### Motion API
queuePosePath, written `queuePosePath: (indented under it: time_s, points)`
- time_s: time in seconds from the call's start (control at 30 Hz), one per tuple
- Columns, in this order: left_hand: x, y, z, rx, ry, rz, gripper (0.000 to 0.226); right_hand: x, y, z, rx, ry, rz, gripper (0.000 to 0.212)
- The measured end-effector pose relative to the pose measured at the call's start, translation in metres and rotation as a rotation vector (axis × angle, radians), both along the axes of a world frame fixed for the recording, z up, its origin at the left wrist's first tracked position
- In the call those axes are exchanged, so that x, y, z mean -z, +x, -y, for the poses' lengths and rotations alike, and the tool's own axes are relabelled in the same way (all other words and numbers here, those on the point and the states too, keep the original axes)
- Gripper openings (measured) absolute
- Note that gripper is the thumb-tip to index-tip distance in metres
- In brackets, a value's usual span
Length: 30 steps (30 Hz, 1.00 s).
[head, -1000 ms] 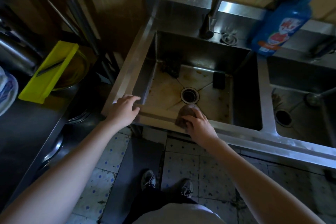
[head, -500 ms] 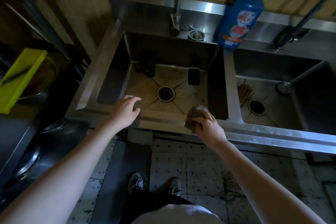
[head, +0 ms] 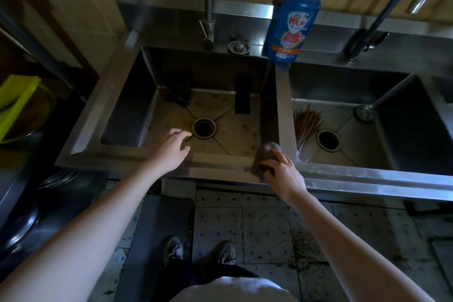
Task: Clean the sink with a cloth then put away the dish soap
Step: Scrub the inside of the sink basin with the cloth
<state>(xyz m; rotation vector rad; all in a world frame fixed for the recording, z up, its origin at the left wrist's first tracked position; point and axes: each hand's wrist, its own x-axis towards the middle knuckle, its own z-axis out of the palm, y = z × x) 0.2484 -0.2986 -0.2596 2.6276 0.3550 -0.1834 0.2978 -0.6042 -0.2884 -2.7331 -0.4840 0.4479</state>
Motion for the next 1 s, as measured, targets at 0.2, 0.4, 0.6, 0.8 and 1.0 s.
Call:
queuePosePath:
  time_s: [0.2,0.4,0.6,0.8,1.0]
  points:
    - [-0.001,-0.004,0.000,-0.029,0.000,0.008,0.041,0.003,-0.003,-0.021,-0.084,0.053,-0.016,0.034]
    - [0.002,-0.013,-0.018,-0.060,0.000,-0.033,0.041,0.003,-0.008,-0.064,-0.176,0.079,-0.054,0.033]
    - [0.005,-0.019,-0.051,-0.091,0.010,-0.023,0.041,-0.001,-0.013,-0.108,-0.246,0.087,-0.097,0.036]
    - [0.009,-0.020,-0.092,-0.115,0.016,-0.028,0.041,0.001,-0.013,-0.151,-0.281,0.076,-0.132,0.037]
    - [0.008,-0.010,-0.147,-0.127,0.020,-0.005,0.040,0.007,-0.016,-0.206,-0.316,0.046,-0.169,0.039]
